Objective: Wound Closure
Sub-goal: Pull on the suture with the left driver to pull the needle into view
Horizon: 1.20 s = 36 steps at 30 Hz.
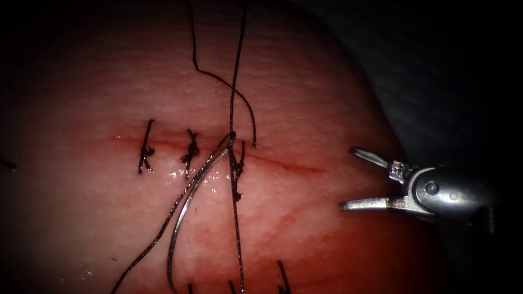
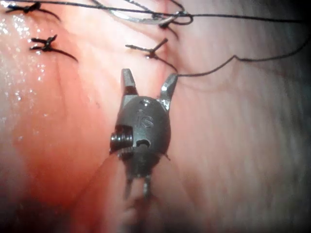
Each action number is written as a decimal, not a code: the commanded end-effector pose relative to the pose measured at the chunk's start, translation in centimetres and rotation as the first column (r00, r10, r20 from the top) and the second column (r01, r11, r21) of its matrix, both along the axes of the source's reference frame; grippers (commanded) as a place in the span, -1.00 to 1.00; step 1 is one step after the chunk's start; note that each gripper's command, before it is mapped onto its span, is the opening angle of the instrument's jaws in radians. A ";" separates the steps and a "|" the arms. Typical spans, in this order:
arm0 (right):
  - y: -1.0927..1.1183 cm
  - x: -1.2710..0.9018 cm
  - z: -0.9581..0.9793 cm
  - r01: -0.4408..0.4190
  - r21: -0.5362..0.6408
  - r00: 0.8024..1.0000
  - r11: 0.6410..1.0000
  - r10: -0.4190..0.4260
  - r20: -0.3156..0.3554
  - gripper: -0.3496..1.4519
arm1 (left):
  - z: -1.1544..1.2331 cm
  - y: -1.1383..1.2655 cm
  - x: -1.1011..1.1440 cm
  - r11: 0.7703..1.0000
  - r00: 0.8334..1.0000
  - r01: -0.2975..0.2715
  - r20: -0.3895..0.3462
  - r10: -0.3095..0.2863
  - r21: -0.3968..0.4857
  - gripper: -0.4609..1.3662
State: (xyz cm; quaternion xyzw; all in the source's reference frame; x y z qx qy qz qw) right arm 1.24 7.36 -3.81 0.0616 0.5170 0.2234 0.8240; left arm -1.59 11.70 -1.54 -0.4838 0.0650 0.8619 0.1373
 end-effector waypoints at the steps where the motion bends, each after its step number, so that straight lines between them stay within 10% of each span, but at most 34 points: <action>1: 0.00 0.00 0.00 0.000 0.000 1.000 1.000 0.000 0.000 0.40 | 0.08 0.10 -0.06 1.000 1.000 0.005 0.004 -0.005 -0.006 -0.88; 10: -0.02 0.06 0.04 0.001 -0.001 1.000 1.000 -0.001 0.005 0.40 | 0.66 0.86 -0.59 0.998 0.998 0.067 0.001 -0.067 -0.019 -0.88; 20: -0.04 0.06 0.03 0.003 0.000 1.000 1.000 -0.003 0.007 0.39 | 0.98 0.79 -0.83 0.997 0.998 0.069 0.007 -0.070 0.045 -0.83; 25: -0.04 0.07 0.03 0.003 -0.001 1.000 1.000 -0.003 0.007 0.39 | 1.08 0.78 -0.78 0.989 0.994 0.104 0.027 -0.107 0.101 0.83; 29: -0.03 0.08 0.04 0.001 -0.001 1.000 1.000 -0.001 0.008 0.39 | 1.08 0.62 -0.80 0.985 0.986 0.152 0.055 -0.156 0.078 0.99; 36: -0.04 0.09 0.04 0.003 0.000 1.000 1.000 -0.003 0.009 0.40 | 0.81 -0.15 -0.60 0.964 0.994 0.006 0.101 -0.034 0.266 0.99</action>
